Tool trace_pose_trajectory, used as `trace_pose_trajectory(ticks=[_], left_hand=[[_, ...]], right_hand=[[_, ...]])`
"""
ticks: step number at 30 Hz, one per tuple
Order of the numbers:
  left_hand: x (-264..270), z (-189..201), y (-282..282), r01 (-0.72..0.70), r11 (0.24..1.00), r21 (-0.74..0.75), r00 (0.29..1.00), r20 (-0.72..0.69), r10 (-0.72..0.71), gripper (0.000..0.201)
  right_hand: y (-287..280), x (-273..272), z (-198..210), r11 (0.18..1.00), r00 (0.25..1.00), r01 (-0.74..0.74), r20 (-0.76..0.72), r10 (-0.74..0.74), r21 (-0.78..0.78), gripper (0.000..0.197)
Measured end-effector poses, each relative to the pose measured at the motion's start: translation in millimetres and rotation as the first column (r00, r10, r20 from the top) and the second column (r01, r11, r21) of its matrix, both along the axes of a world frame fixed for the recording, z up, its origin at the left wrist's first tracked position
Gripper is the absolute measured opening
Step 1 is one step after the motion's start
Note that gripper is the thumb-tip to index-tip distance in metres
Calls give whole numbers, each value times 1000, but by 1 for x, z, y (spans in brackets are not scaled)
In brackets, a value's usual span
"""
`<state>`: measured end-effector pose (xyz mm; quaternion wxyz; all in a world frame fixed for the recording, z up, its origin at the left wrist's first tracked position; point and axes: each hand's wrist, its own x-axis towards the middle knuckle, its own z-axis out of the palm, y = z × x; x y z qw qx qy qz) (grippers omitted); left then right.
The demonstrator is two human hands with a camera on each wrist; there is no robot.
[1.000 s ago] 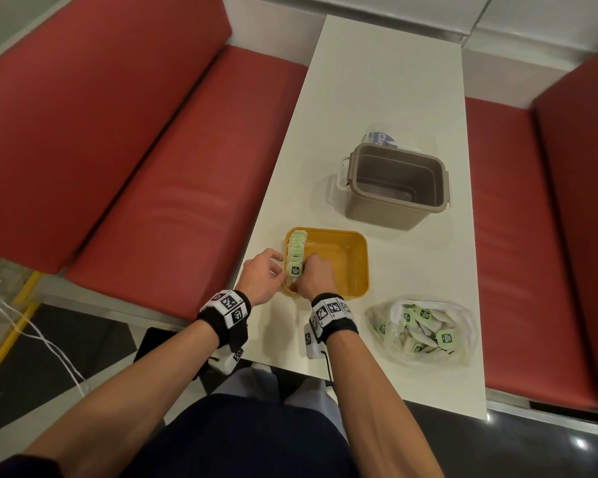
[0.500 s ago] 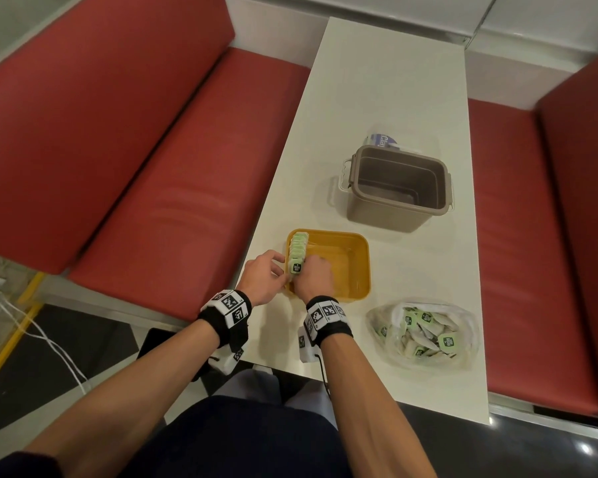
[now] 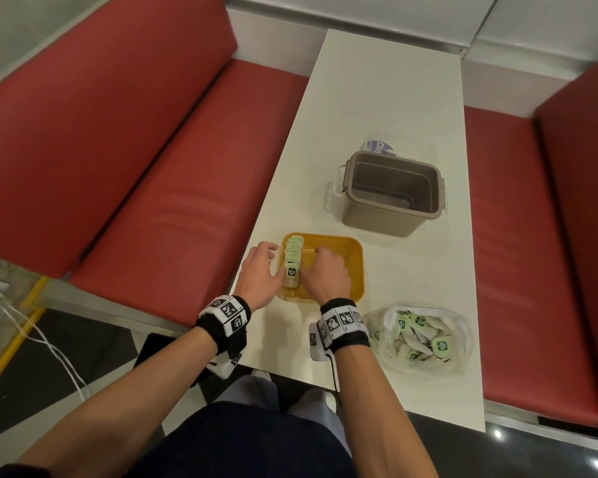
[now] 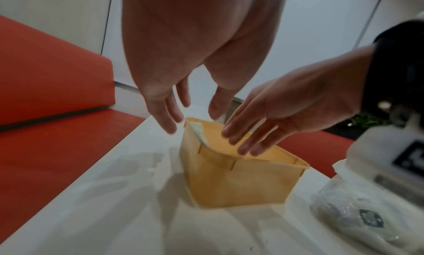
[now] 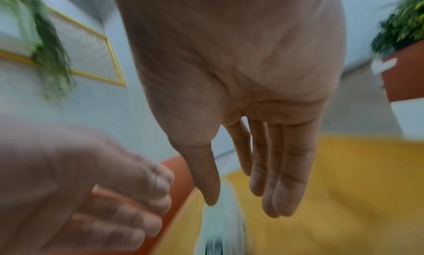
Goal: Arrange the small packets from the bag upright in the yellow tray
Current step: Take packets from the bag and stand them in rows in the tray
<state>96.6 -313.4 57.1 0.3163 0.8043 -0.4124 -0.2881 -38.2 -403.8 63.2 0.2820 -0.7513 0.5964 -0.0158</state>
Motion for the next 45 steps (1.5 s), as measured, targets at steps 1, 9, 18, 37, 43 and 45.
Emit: trace_pose_trajectory(ticks=[1,9,18,37,43,45], left_hand=[[-5,5,-1,-12,997,-73,1000,6,13,45],[-91,67,-1,155,924,-351,984,-27,-175,20],[-201,31,4,419,902,-104,904,-44,-426,21],[-234,-2,5,421,905,53,906,13,-423,62],[-235,1,4,406,911,76,913,13,-408,65],[-234,1,5,404,911,77,914,14,-407,64]], right_hand=[[-2,-12,13,999,999,20,46,-19,-35,42],[-15,-165,94,980,933,144,349,-89,-136,17],[-5,-275,51,999,989,38,143,-40,13,9],[16,-265,-7,993,978,-64,-204,43,-100,62],[15,-261,-2,991,981,-53,-192,29,-120,31],[15,-262,1,991,983,-58,-180,36,-121,32]])
